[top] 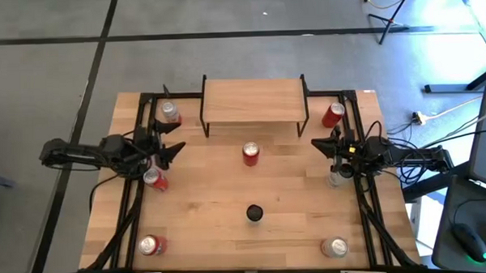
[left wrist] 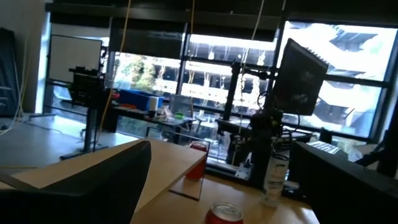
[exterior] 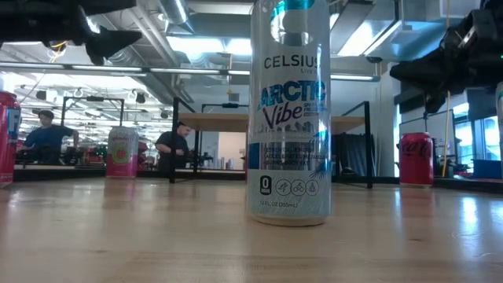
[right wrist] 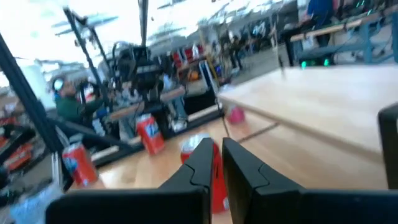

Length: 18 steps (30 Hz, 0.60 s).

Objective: Place canned beverage on shelf
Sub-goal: Put the left red and black soda can on the shelf

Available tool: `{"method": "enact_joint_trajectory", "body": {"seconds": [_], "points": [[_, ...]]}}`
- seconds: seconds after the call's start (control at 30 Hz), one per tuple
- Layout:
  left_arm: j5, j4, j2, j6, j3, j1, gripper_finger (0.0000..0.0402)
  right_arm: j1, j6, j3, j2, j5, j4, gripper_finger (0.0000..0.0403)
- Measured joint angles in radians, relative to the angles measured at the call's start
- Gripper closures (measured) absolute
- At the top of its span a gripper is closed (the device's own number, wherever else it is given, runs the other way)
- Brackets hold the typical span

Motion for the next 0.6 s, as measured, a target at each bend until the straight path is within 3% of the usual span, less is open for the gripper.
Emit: {"method": "enact_joint_trajectory", "body": {"seconds": [0.13,0.4,0.6], "points": [[-0.032,0.047,0.135,-0.003,0.074,0.010,0.0024,0.000,0.001,0.000,0.000,0.031,0.087,0.0379],[-0.008,0.400,0.299,-0.079,0.168,0.023,0.0024,0.000,-0.005,0.000,0.000,0.090,0.204,0.0379],[-0.024,0.425,0.370,-0.072,0.239,0.033,0.0024,0.000,-0.006,0.000,0.000,0.109,0.236,0.0379]]}}
